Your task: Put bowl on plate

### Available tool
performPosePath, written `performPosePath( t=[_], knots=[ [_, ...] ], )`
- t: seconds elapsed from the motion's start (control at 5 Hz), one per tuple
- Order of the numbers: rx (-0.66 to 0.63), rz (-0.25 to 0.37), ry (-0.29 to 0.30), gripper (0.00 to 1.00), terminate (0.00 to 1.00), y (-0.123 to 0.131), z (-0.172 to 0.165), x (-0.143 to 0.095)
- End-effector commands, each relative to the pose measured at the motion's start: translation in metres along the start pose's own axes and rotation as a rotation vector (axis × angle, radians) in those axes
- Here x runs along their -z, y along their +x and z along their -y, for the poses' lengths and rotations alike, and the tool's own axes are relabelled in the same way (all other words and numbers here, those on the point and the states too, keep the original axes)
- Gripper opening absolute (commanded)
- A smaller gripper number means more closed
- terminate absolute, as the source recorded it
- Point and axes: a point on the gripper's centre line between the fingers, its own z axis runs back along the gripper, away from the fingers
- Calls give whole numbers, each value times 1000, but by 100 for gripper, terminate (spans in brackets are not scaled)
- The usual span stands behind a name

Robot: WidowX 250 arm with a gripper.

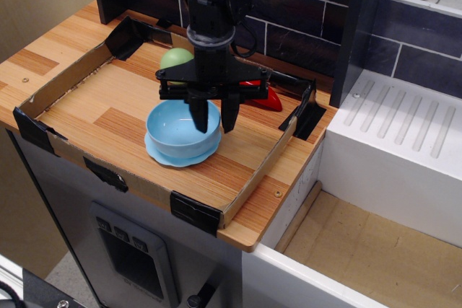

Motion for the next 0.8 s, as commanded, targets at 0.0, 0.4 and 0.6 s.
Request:
performPosePath(
  t=[0.0,0.4,0.6],
  knots=[
    [28,53,-27,100,0,15,0,-42],
    [77,45,-50,100,0,23,3,-55],
    [77,45,-50,100,100,23,3,-55]
  ],
)
